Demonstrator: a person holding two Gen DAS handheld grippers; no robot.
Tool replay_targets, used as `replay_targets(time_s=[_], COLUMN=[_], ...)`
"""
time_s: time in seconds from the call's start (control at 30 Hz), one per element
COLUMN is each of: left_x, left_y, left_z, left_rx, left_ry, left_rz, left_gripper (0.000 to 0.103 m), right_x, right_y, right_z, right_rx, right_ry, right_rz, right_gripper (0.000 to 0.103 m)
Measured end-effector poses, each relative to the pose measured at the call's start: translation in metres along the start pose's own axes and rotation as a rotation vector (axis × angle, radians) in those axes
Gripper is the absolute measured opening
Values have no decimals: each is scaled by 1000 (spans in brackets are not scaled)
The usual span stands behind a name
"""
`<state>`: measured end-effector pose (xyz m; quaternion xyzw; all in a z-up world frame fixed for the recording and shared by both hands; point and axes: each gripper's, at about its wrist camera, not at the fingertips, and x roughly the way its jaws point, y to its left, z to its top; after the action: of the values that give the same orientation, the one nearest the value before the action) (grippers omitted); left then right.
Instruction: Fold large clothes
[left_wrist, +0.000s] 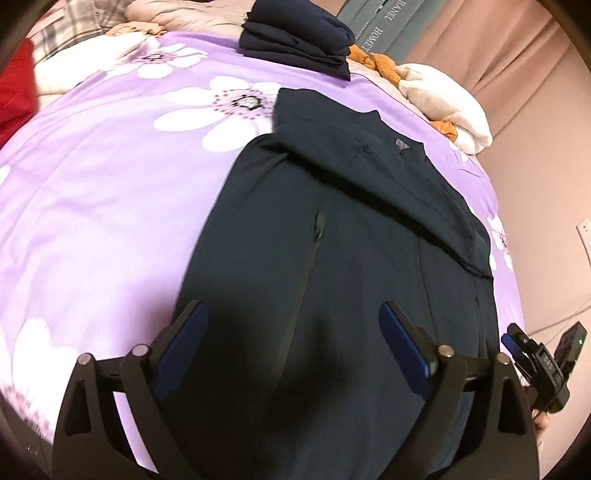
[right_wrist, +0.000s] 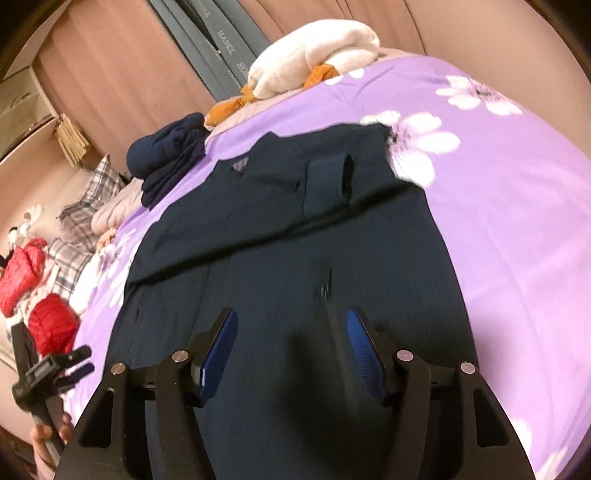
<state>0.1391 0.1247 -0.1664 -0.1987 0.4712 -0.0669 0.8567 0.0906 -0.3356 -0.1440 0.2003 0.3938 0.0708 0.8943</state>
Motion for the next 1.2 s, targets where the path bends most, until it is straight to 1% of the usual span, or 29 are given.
replay_targets(time_s=[0.07, 0.2, 0.3, 0.37, 0.53, 0.6, 0.73, 0.9, 1.07, 1.2], left_x=[-14, -33, -39, -40, -49, -50, -48, -45, -43, -37], left_y=[4, 12, 20, 26, 40, 44, 50, 47, 41, 39], left_z=[-10, -21, -27, -30, -36, -39, -43, -48, -49, -50], left_rx=[11, 9, 5, -7, -49, -59, -79, -62, -18, 15], left_ry=[-10, -39, -40, -37, -54, -52, -42, -28, -46, -40], left_rz=[16, 16, 35, 34, 5, 11, -15, -16, 31, 59], left_gripper=[103, 102, 102, 102, 102, 102, 102, 102, 102, 102], right_x=[-3, -11, -15, -19, -30, -33, -39, -46, -54, -55], right_y=[0, 4, 6, 6, 2, -3, -15, -27, -34, -40], right_z=[-7, -20, -24, -27, -34, -37, -43, -46, -48, -50], right_rx=[10, 22, 24, 30, 25, 31, 58, 93, 112, 125], right_ry=[14, 22, 24, 26, 19, 18, 21, 16, 6, 15], right_rz=[7, 23, 27, 24, -21, -26, -48, -66, -79, -98], right_gripper=[62, 70, 71, 71, 71, 71, 71, 71, 71, 71])
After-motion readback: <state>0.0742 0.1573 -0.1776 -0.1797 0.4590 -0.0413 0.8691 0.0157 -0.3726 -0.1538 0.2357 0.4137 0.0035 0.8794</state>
